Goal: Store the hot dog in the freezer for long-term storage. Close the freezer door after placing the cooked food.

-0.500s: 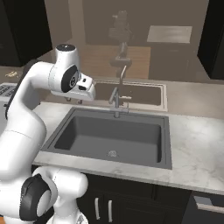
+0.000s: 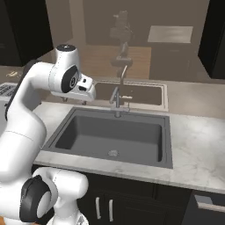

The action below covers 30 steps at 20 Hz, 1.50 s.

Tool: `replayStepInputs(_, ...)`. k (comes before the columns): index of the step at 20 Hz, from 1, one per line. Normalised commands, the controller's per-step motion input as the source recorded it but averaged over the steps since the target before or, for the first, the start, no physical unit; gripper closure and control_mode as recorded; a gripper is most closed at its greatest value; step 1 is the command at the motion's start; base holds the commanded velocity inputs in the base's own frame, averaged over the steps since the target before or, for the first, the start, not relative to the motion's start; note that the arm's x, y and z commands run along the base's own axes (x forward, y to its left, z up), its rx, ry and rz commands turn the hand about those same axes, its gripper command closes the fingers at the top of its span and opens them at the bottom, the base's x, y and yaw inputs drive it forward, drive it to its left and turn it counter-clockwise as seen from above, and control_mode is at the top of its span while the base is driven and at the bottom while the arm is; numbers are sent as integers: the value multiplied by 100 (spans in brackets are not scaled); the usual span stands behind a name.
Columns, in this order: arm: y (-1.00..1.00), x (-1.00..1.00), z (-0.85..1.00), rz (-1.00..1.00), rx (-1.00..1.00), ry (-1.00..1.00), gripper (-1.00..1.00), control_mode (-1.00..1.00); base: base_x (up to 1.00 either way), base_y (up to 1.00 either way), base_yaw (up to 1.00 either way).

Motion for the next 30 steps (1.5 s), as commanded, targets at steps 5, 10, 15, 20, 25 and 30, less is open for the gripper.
replayStepInputs(5,0,0,0,0,0,0,-100,100,-31,27,0)
replayStepInputs(10,0,0,0,0,0,0,-100,100,-30,54,0)
replayStepInputs(15,0,0,0,0,0,0,-100,100,-36,69,2)
replayStepInputs(20,0,0,0,0,0,0,-100,100,-32,81,9)
replayStepInputs(25,0,0,0,0,0,0,-100,100,-20,85,6)
replayStepInputs(30,0,0,0,0,0,0,-100,100,-10,91,4)
